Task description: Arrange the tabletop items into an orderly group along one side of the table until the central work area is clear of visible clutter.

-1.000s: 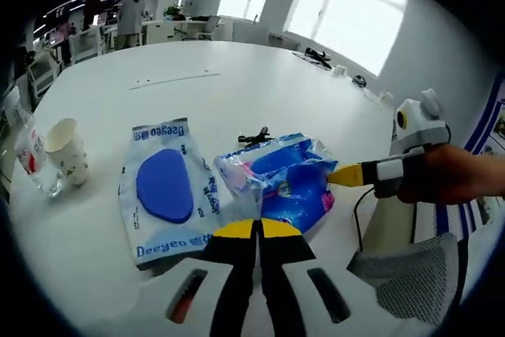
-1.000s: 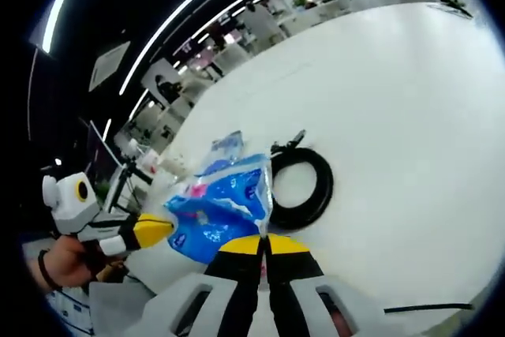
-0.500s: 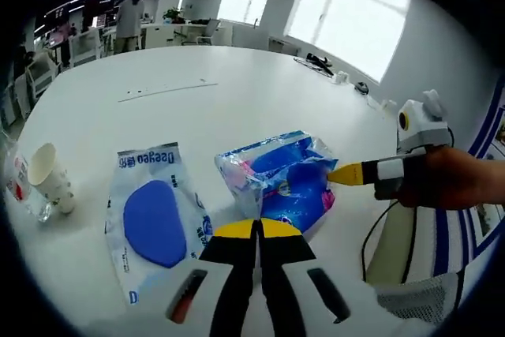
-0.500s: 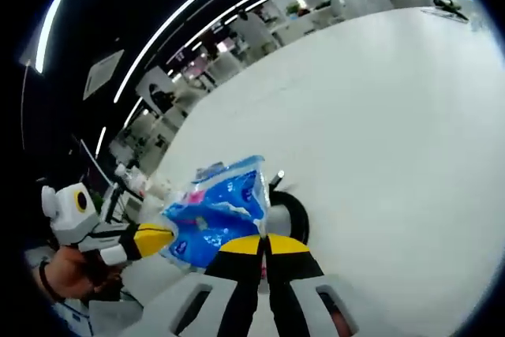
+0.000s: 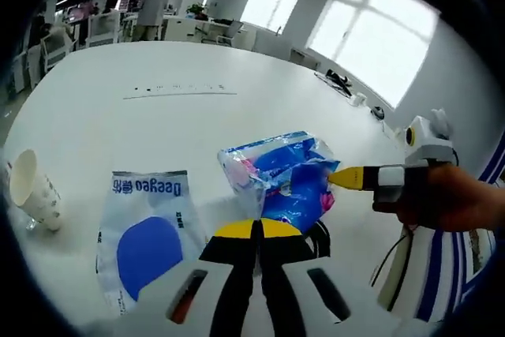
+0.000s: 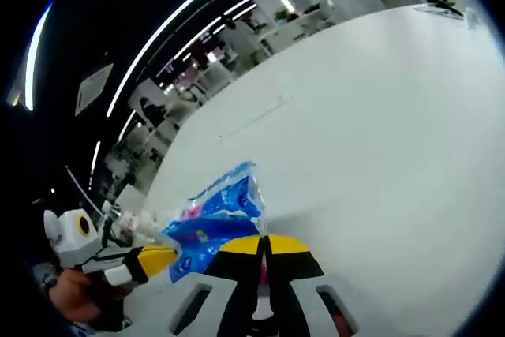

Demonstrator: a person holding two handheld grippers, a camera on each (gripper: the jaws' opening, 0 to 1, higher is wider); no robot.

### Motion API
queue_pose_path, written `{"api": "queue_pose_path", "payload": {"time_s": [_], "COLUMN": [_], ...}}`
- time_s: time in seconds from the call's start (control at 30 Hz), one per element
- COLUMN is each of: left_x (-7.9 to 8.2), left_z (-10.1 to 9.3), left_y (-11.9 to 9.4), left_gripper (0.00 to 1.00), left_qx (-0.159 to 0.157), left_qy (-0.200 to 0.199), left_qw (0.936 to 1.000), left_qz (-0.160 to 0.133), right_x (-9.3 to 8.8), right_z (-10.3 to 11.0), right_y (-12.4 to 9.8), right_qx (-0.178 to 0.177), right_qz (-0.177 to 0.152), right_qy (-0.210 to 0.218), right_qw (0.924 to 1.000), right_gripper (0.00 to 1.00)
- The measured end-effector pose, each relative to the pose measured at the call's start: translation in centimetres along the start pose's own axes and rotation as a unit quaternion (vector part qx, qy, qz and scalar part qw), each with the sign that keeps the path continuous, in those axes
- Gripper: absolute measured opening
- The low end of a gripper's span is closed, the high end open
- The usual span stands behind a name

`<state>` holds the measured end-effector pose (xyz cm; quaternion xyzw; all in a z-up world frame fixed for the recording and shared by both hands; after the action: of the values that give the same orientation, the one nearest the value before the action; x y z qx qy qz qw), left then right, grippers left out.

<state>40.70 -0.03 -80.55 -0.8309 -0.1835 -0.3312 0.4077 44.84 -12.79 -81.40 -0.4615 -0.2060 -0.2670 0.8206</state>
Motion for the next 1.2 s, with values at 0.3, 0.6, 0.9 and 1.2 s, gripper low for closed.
{"api": "queue_pose_path", "payload": {"time_s": [0.3, 0.6, 0.9, 1.2], "left_x": [0.9, 1.4, 1.4, 1.2], "left_z": [1.6, 4.1, 5.2, 5.9], "left_y": [1.7, 3.7, 5.1, 6.0], "left_gripper": [0.00, 0.00, 0.00, 0.00], "left_qx": [0.015, 0.020, 0.026, 0.035], "left_qy": [-0.028, -0.046, -0.063, -0.066], "left_qw": [0.9995, 0.9988, 0.9977, 0.9972], "left_qz": [0.003, -0.001, 0.002, 0.012], "right_x": [2.4, 2.9, 3.6, 3.2], "right_z": [-0.3, -0.9, -1.1, -1.9], "right_y": [3.0, 5.2, 6.7, 8.1], "right_qx": [0.001, 0.006, 0.004, -0.003], "right_qz": [0.005, 0.013, 0.018, 0.025], "right_qy": [0.004, 0.004, 0.009, 0.001], "right_qw": [1.0000, 0.9999, 0.9998, 0.9997], "right_gripper": [0.00, 0.00, 0.00, 0.00]}}
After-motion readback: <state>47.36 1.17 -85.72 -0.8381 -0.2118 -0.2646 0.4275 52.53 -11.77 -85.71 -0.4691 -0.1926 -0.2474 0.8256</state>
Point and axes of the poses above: the point that each gripper's makers call its tool centre point, and the gripper's own axes: y roughly forward along the fingers, z roughly to its left, x roughly out of its top, the point moved 1 cm from there along -y, roughly backward along the fingers, and after that the axes turned 7 degrees about -x, right-handed, at the moved point
